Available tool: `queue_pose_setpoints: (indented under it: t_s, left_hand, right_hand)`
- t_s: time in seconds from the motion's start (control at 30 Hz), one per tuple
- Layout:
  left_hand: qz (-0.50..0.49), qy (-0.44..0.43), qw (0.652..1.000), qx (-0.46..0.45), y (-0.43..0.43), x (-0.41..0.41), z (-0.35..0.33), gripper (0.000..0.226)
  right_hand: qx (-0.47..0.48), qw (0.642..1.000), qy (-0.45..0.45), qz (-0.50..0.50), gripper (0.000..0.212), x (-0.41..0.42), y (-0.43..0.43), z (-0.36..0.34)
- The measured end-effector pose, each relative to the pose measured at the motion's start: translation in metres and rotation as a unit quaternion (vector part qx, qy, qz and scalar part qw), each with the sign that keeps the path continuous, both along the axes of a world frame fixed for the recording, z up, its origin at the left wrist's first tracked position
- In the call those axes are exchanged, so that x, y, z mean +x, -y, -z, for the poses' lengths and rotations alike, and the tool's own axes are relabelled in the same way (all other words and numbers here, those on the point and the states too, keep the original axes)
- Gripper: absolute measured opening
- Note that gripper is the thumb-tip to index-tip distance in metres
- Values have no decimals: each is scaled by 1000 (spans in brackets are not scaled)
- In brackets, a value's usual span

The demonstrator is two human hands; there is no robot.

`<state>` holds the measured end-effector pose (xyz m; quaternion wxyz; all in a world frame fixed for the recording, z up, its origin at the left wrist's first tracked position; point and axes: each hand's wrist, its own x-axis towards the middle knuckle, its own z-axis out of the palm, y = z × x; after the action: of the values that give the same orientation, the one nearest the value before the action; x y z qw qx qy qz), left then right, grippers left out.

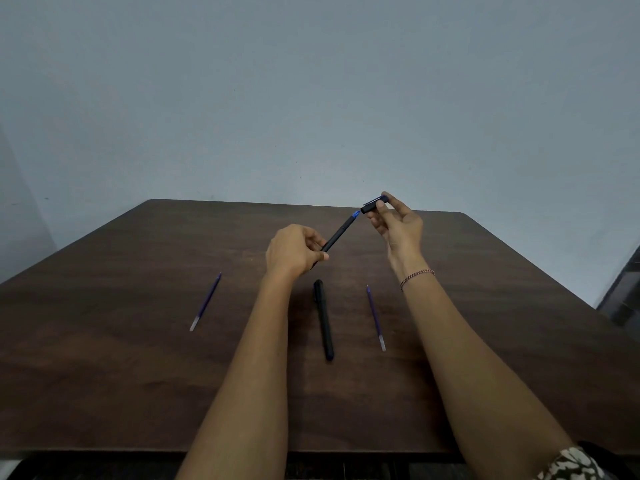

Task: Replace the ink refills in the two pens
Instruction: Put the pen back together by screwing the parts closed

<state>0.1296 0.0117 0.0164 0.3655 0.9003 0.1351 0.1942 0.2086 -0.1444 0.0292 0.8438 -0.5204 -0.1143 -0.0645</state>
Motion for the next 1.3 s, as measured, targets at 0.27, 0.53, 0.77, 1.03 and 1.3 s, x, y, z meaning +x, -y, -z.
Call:
queue_pose_setpoints:
  t_s: [0.27, 0.53, 0.77, 1.03, 1.3]
  left_hand:
    - [11, -1, 1000, 3, 1, 0, -1, 23]
    - [-2, 7, 1000, 15, 1, -2, -1, 22]
    - [-20, 22, 999, 18, 2, -3, -3, 19]
    - [-39, 66, 997, 14, 3, -5, -1, 23]
    - [-22, 61, 997, 52, 9, -4, -2, 23]
  right_hand:
    - [-48, 999, 19, 5, 31, 0, -6, 2]
    - [-116, 992, 55, 8, 31, 1, -10, 5]
    - [-173, 980, 89, -30, 32, -3, -20, 9]
    - [-274, 954, 119, -36, 80, -14, -31, 13]
    - [-248, 960, 114, -56, 80, -15, -33, 12]
